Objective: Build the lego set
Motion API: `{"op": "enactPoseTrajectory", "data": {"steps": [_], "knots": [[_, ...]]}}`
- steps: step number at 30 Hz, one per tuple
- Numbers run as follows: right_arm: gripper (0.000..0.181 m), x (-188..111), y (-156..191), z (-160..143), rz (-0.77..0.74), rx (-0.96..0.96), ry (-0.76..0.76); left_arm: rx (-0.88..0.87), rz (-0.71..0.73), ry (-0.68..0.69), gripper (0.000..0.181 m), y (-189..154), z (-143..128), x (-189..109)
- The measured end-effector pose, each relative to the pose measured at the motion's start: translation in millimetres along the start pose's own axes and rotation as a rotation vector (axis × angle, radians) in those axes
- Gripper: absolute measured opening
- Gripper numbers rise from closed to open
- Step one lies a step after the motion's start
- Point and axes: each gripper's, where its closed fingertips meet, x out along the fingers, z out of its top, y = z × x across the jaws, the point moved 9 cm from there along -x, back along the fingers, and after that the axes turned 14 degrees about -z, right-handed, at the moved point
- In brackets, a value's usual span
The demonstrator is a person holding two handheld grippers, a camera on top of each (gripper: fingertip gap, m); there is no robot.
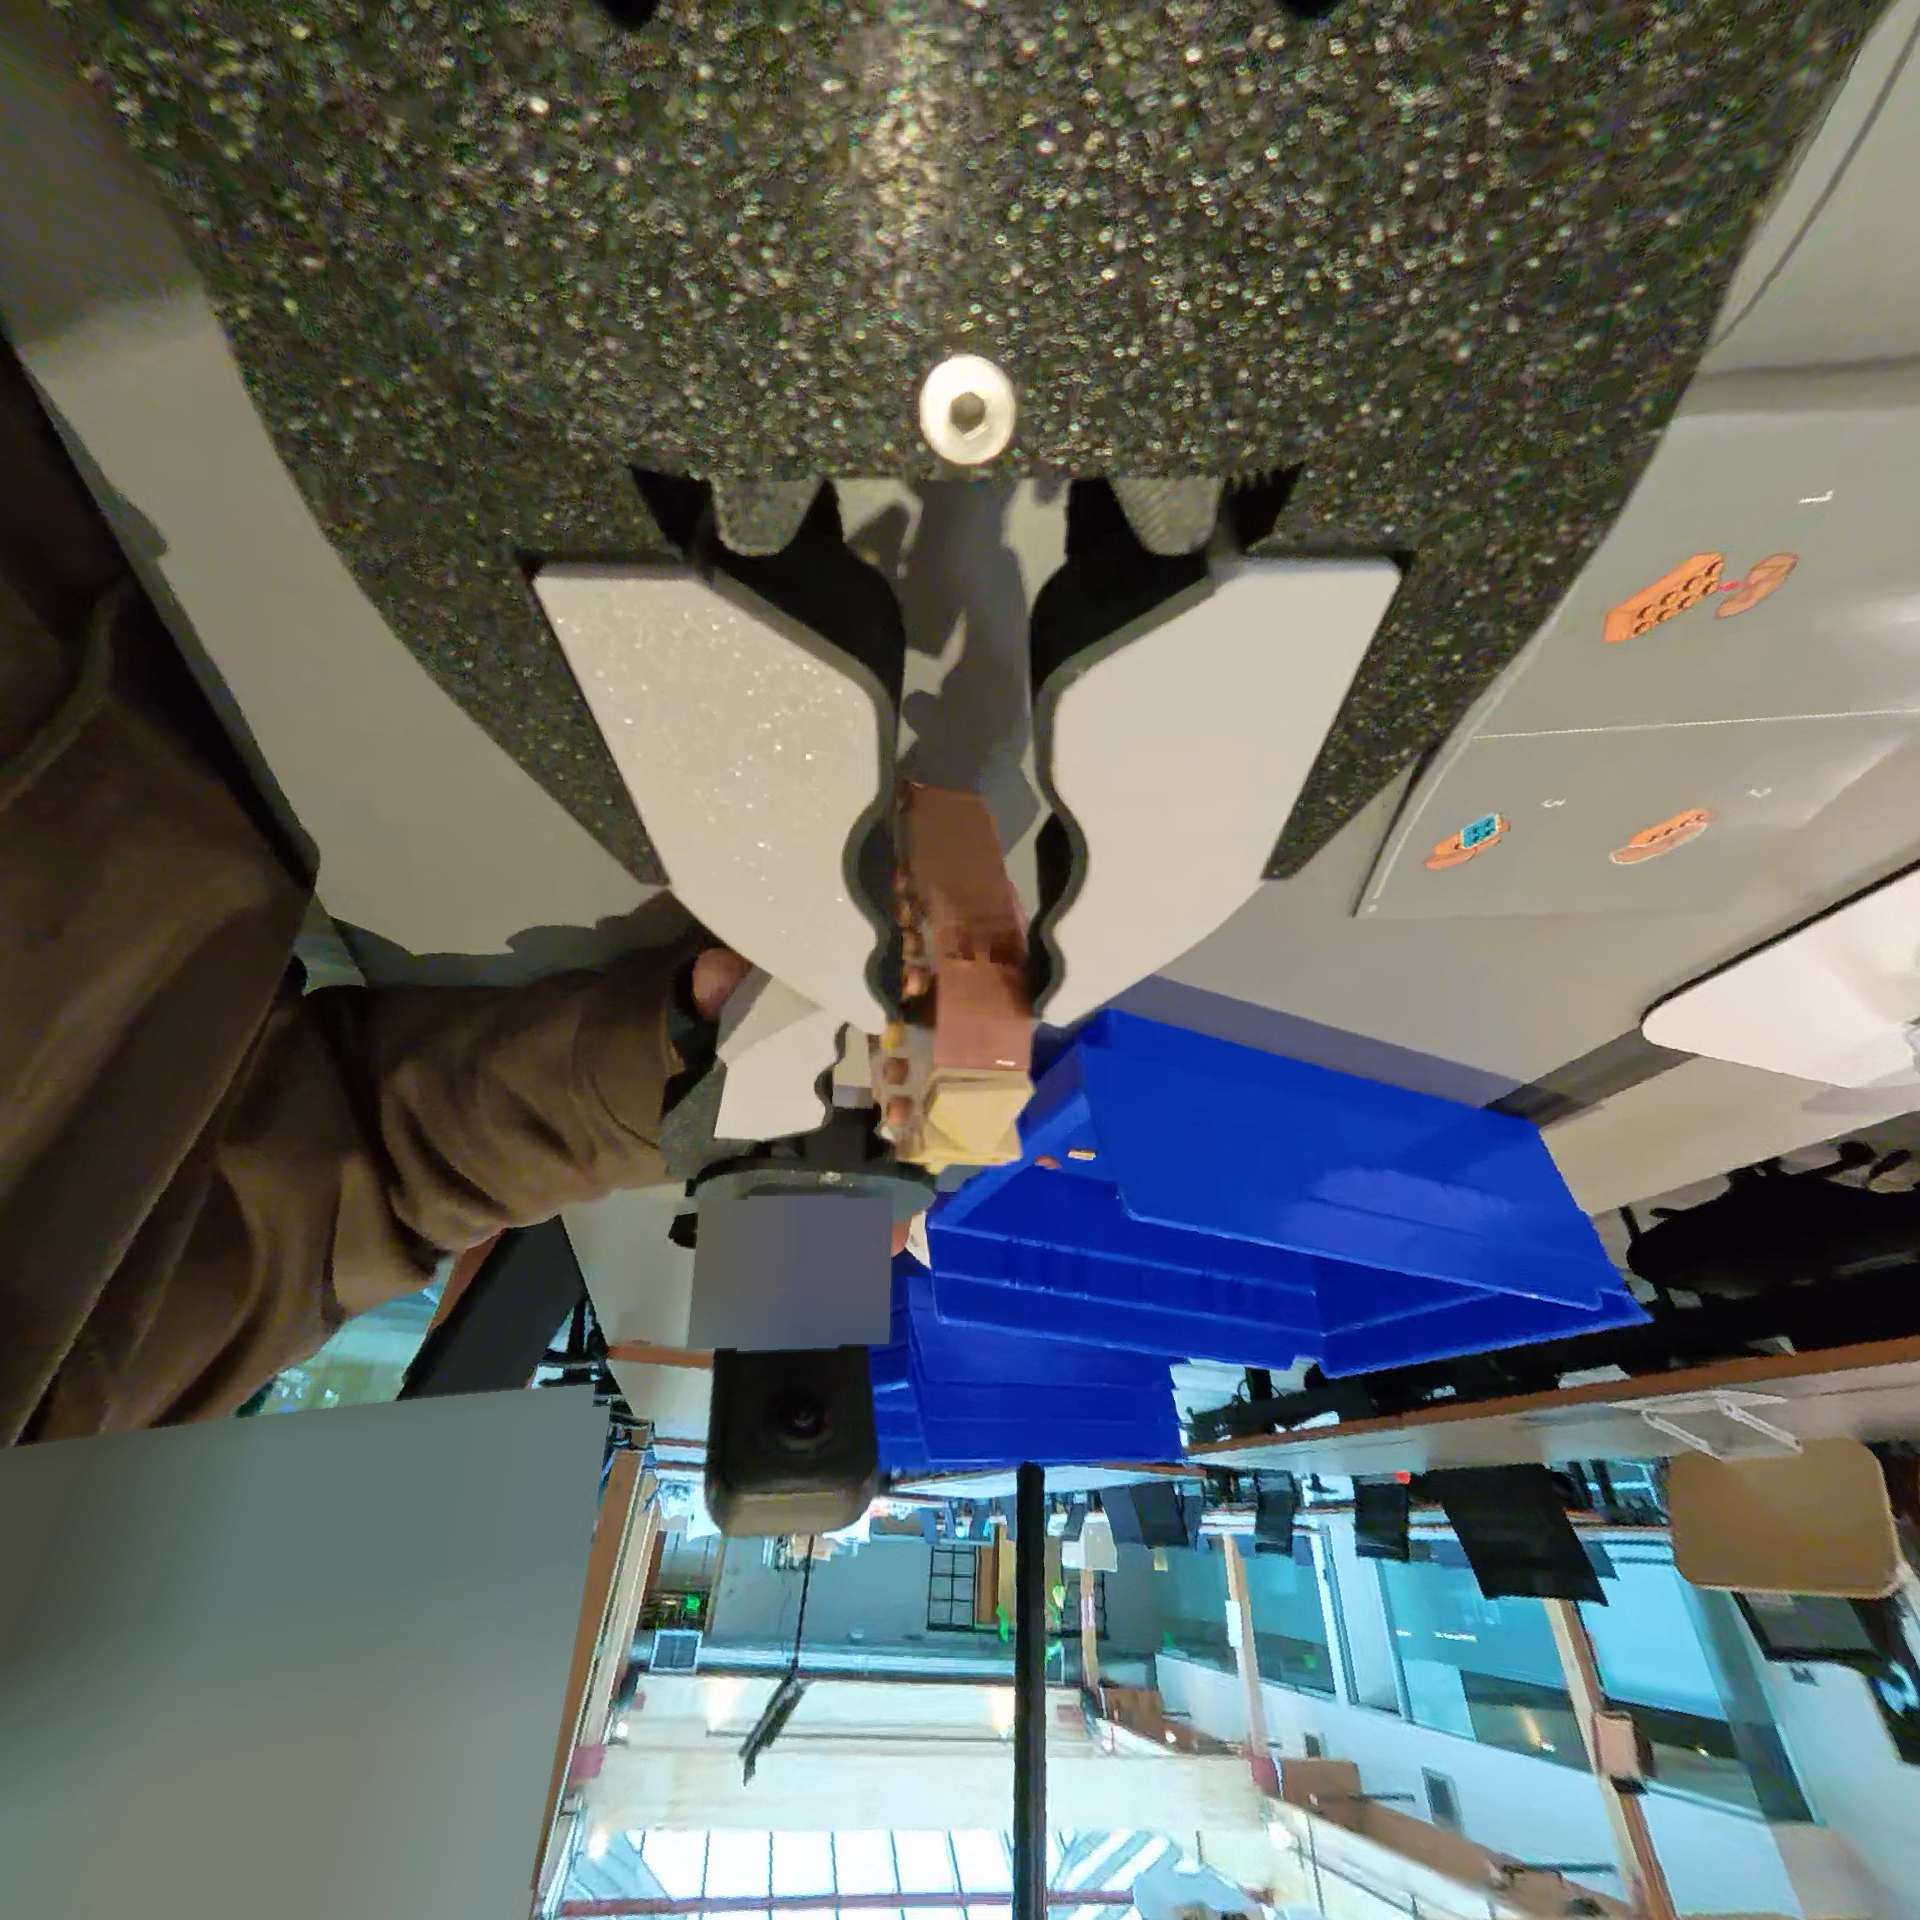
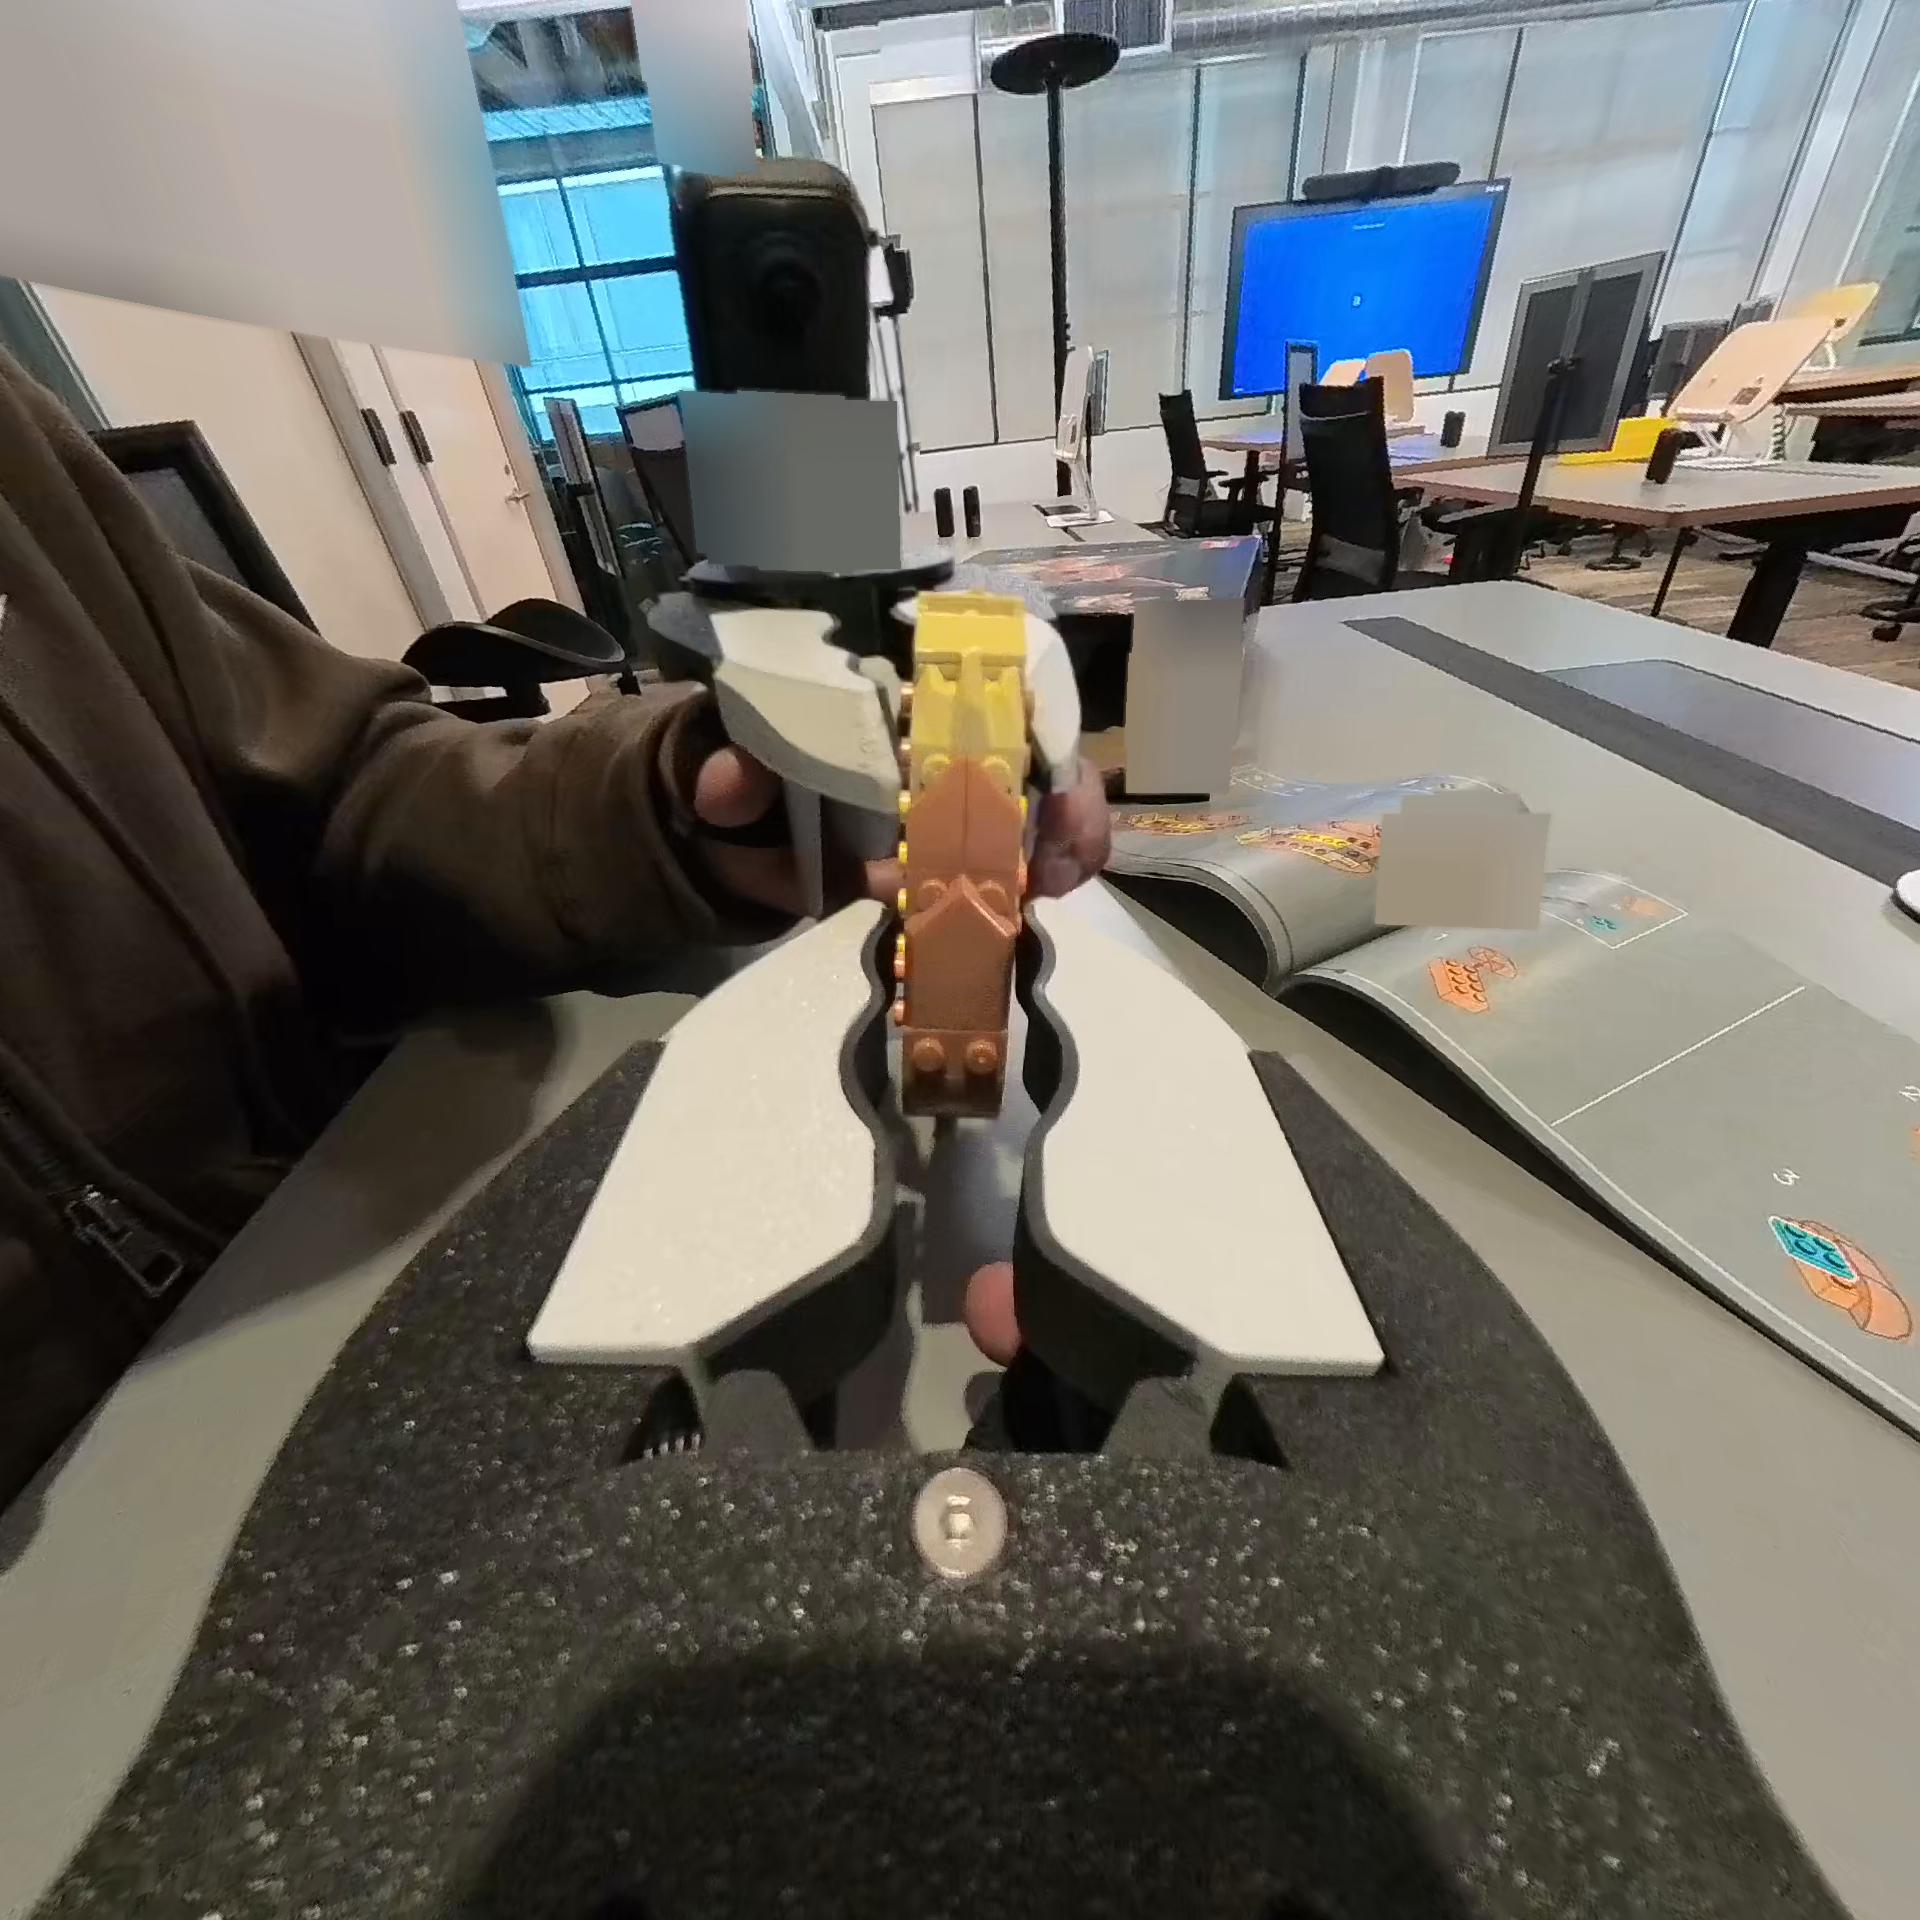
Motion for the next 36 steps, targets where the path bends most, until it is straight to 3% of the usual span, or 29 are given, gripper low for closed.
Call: {"op": "enactPoseTrajectory", "data": {"steps": [10, 20, 26, 31, 36], "knots": [[0.03, 0.8, 5.2, -1.1, -0.053, -0.083, 0.027, 0.05, 0.026, 0.031, 0.02, -5.6, -1.5, 7.0], [0.024, -0.8, 3.0, -1.1, -0.058, -0.041, 0.008, 0.009, 0.012, 0.023, 0.022, -4.0, -2.8, 6.0], [0.023, -0.7, 3.2, -1.5, -0.097, -0.038, 0.011, 0.111, 0.044, -0.004, 0.027, -8.6, 10.3, -4.3], [0.023, 1.3, 7.1, -2.7, -0.122, -0.083, 0.027, 0.284, 0.075, -0.02, 0.006, -19.9, 19.3, -6.0], [0.023, 2.3, 8.6, -3.3, -0.136, -0.111, 0.036, 0.262, 0.089, -0.005, 0.0, -17.8, 17.4, -2.8]]}}
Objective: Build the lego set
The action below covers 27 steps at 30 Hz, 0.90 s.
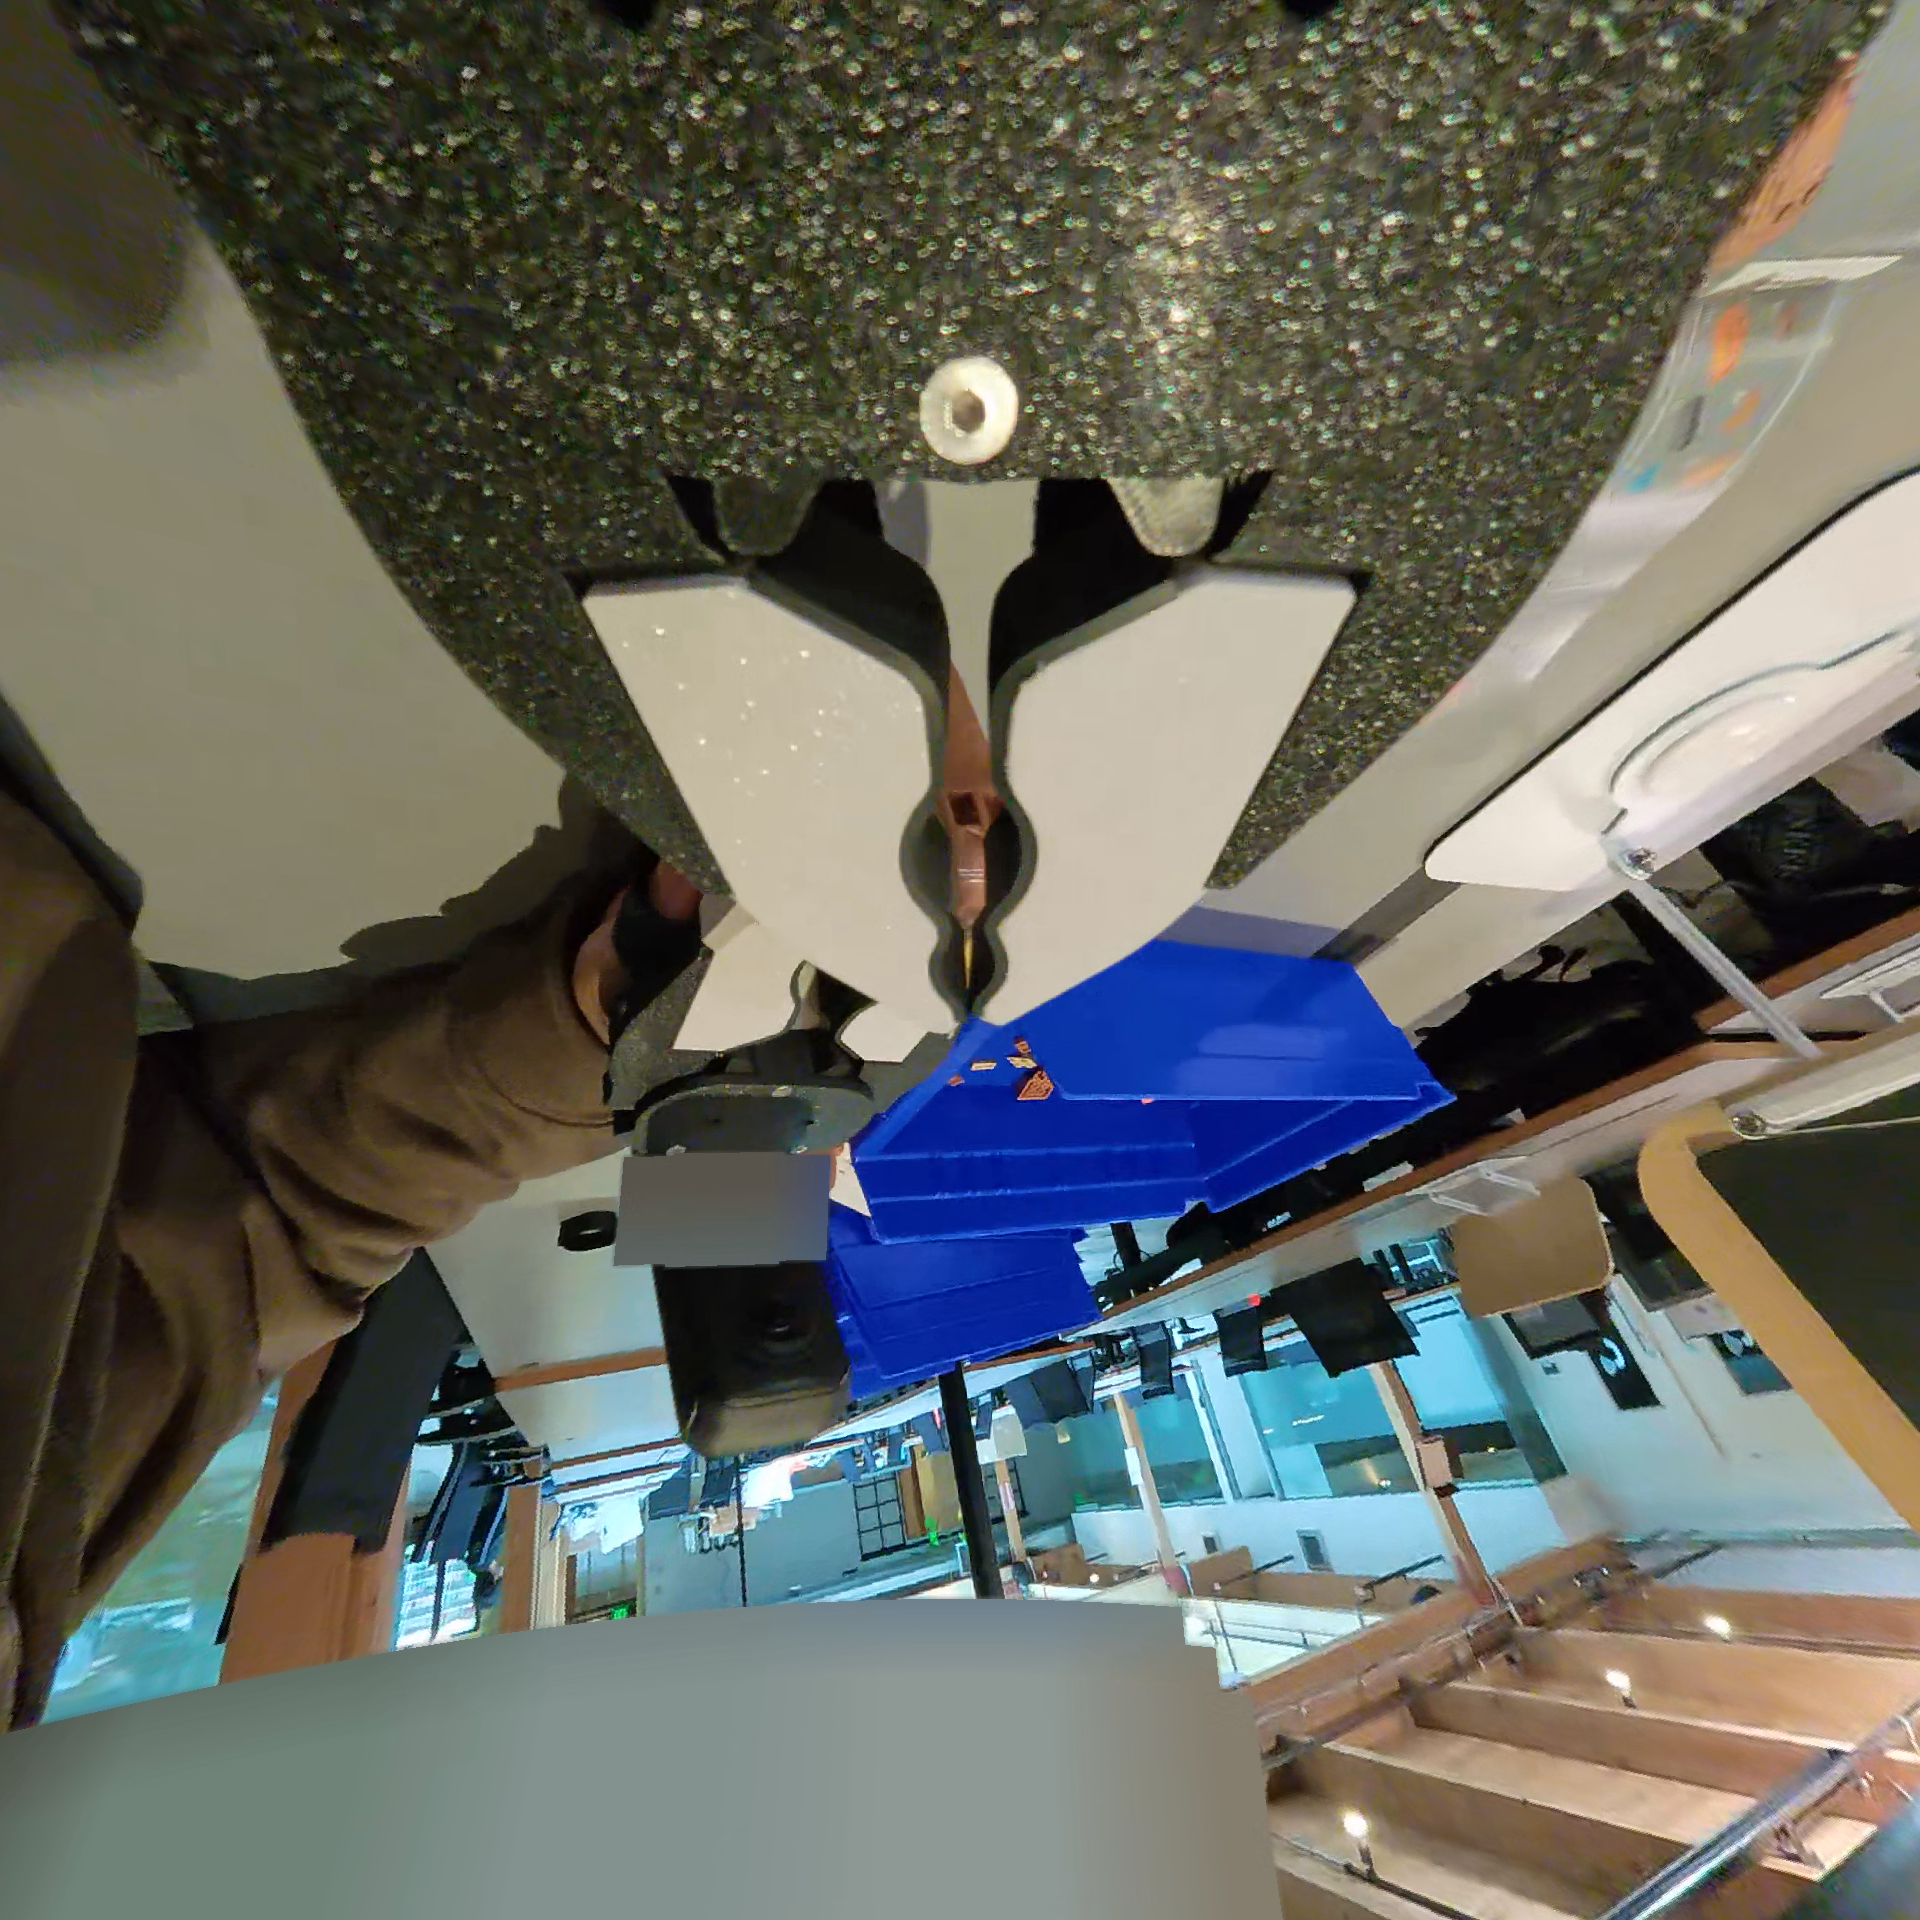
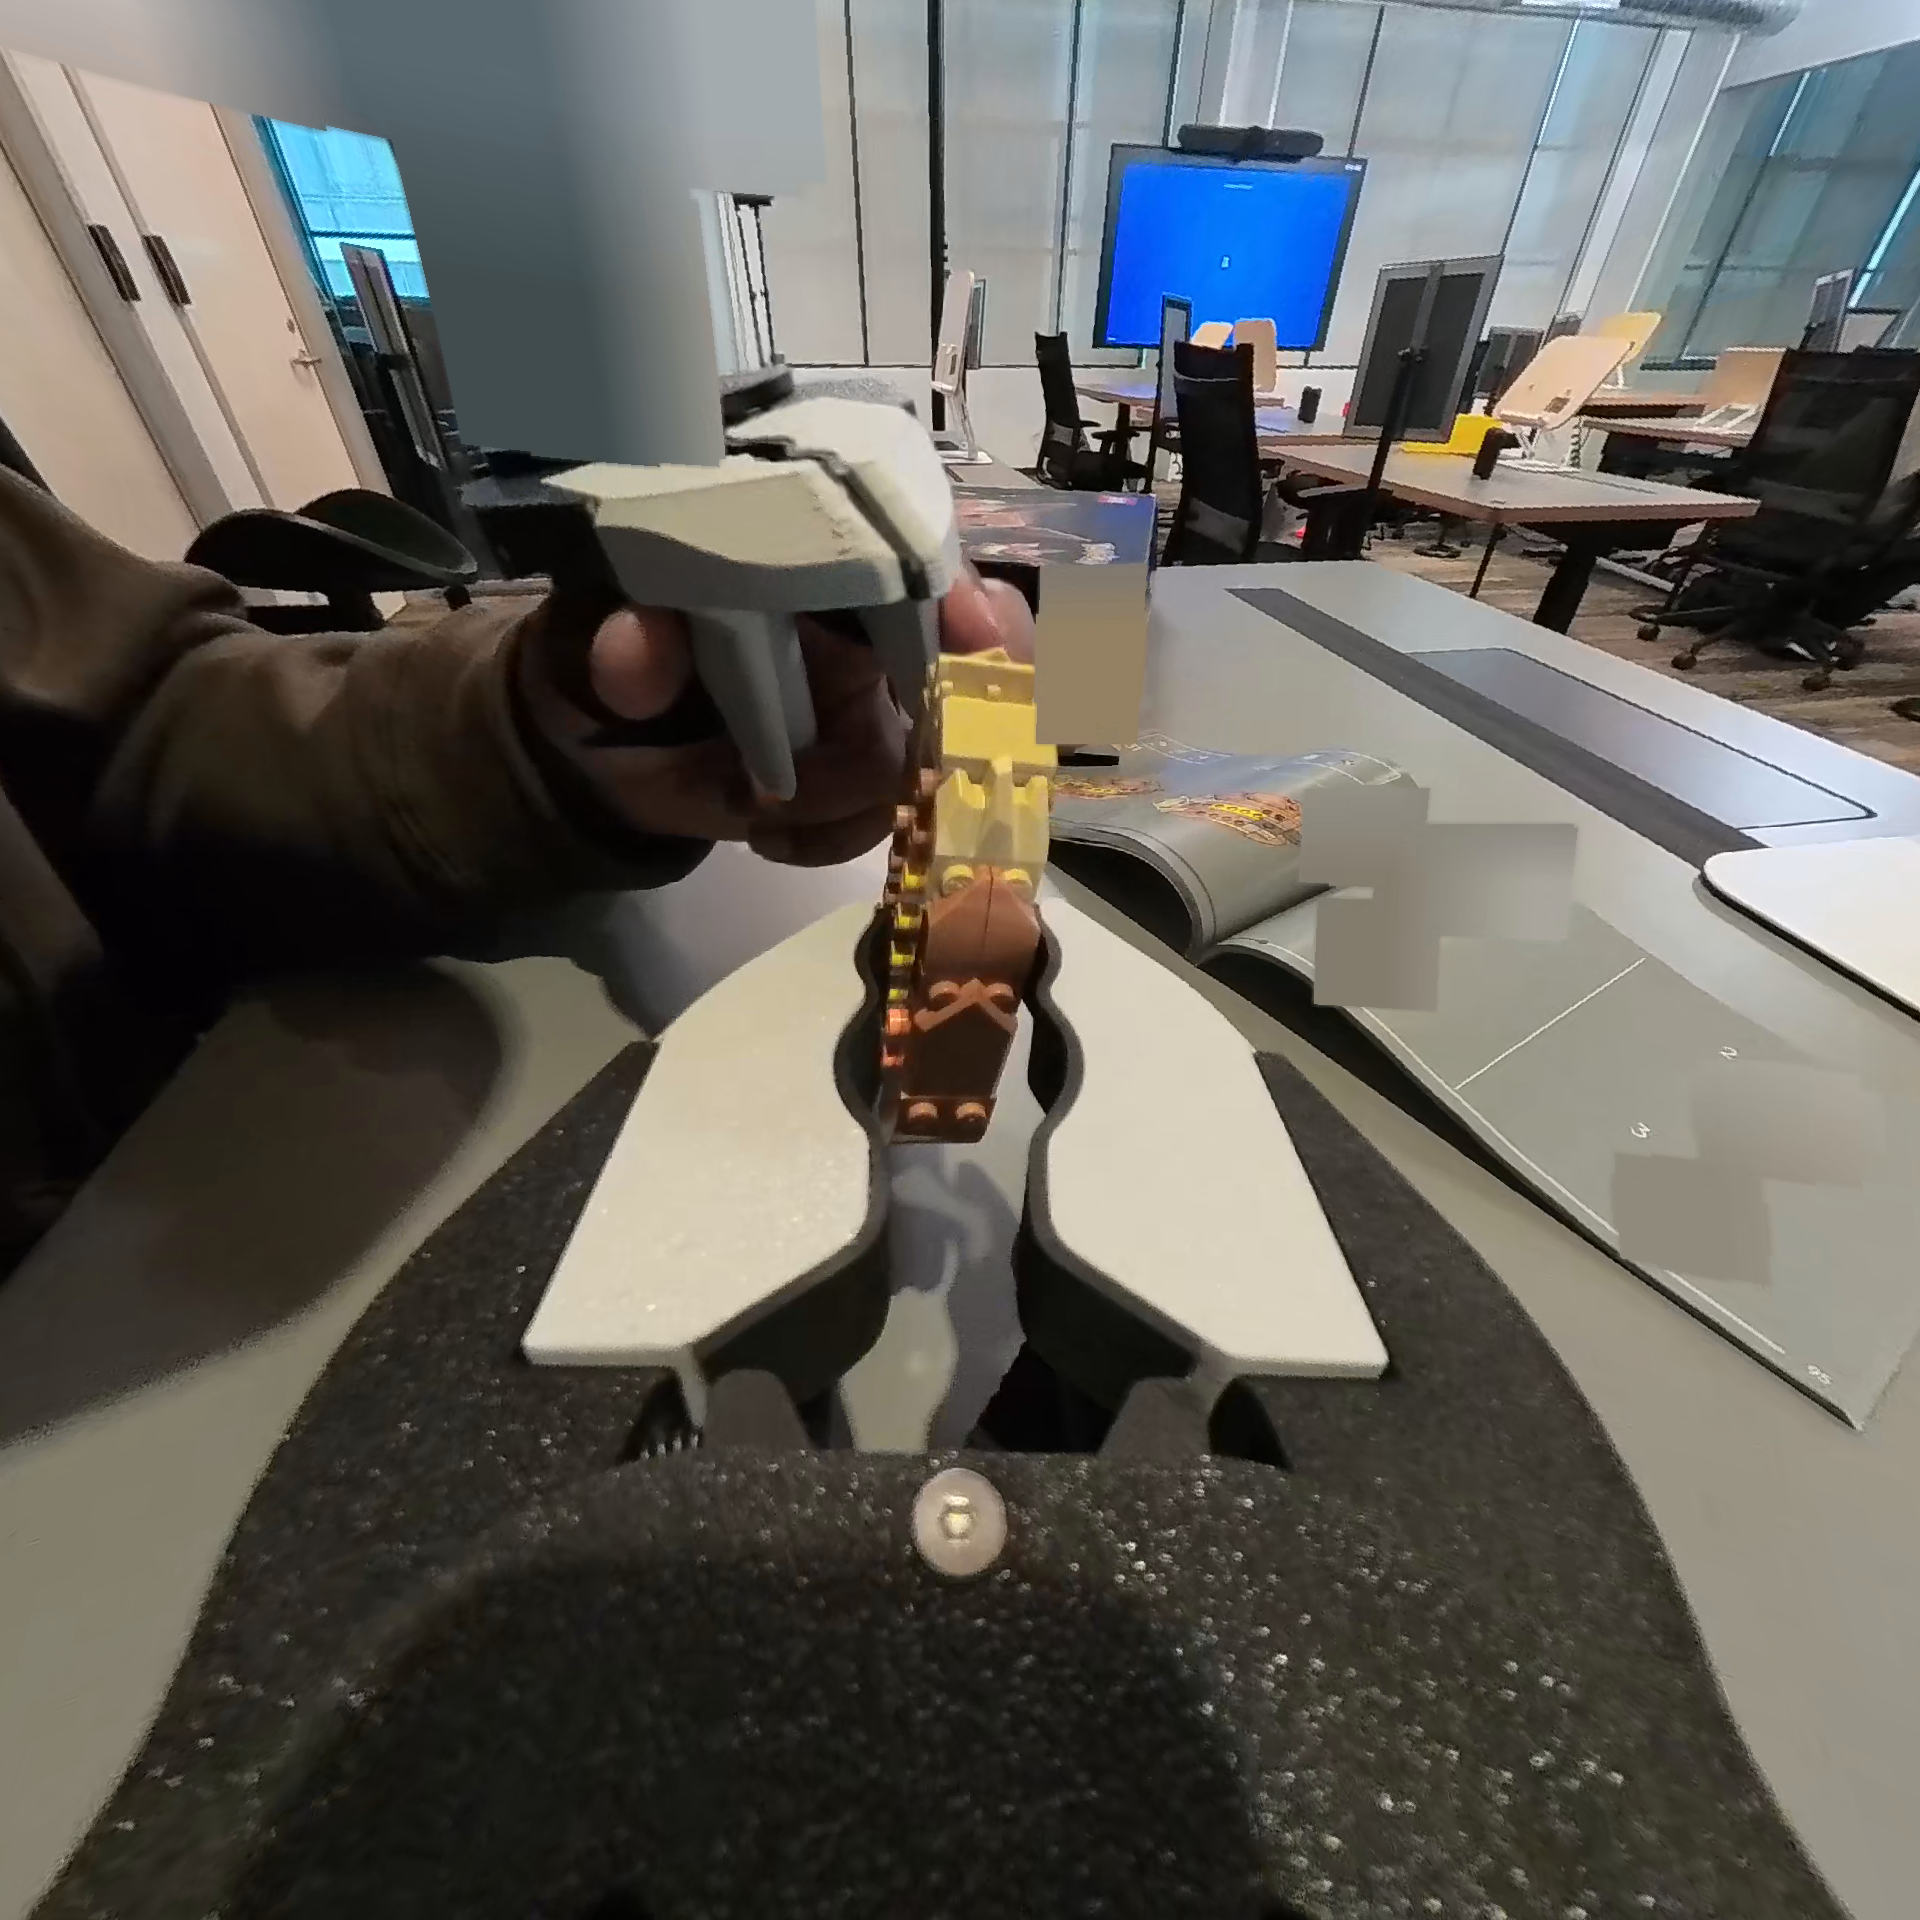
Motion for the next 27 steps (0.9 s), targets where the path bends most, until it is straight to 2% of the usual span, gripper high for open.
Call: {"op": "enactPoseTrajectory", "data": {"steps": [9, 27], "knots": [[0.023, -0.3, 1.8, 0.0, -0.005, -0.023, -0.004, -0.129, 0.0, -0.021, 0.01, 7.9, -7.4, -0.1], [0.023, -1.4, 2.2, 0.6, 0.002, -0.02, -0.013, -0.48, -0.15, -0.24, 0.012, 18.2, -24.4, 0.3]]}}
